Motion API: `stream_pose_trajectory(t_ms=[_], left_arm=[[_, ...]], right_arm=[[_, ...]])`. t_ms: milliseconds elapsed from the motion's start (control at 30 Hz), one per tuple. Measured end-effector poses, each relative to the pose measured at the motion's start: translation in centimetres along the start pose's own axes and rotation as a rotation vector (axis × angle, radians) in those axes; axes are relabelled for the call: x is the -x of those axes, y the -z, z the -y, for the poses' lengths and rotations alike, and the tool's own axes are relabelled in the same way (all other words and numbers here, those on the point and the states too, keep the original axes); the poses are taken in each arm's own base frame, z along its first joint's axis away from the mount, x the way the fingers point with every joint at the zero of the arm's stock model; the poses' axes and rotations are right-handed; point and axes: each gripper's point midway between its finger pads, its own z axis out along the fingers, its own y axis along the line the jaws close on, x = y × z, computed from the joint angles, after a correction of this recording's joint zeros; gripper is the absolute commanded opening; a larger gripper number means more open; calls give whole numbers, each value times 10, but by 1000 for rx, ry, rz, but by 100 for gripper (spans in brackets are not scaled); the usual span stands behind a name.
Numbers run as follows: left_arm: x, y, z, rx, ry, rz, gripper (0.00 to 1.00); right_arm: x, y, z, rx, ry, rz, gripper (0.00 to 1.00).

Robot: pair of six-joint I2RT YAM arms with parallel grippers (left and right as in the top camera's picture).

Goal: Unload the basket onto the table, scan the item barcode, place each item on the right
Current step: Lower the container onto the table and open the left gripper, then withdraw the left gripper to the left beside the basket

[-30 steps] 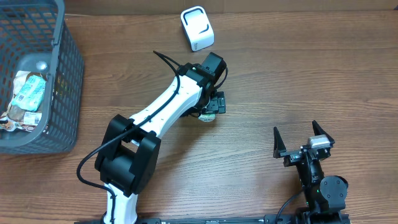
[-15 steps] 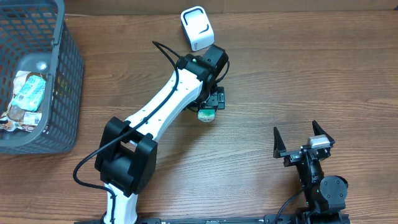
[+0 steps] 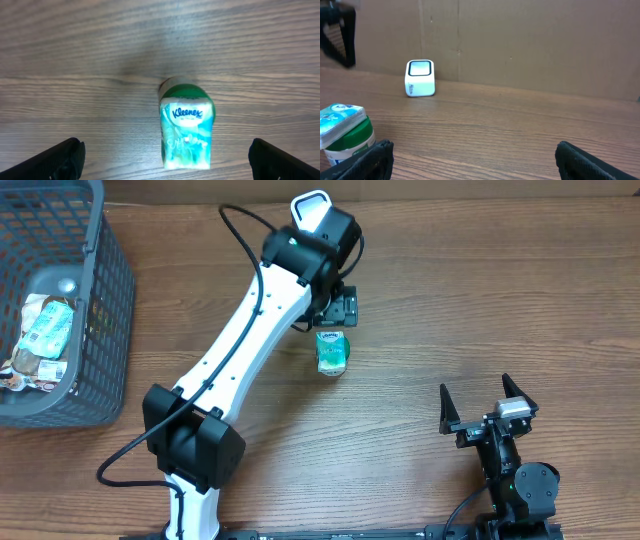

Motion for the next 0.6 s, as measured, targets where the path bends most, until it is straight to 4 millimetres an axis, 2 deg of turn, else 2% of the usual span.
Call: stream_pose_trajectory(t_ms=[133,267,600], left_arm=[[9,20,-3,-13,-18,32,100],[16,30,-11,-15,-20,49,100],[34,33,-50,10,10,56,99]], right_arm=[[0,0,0,0,0,-1,100],[0,0,0,1,0,-1,100],[0,0,0,1,0,0,100]])
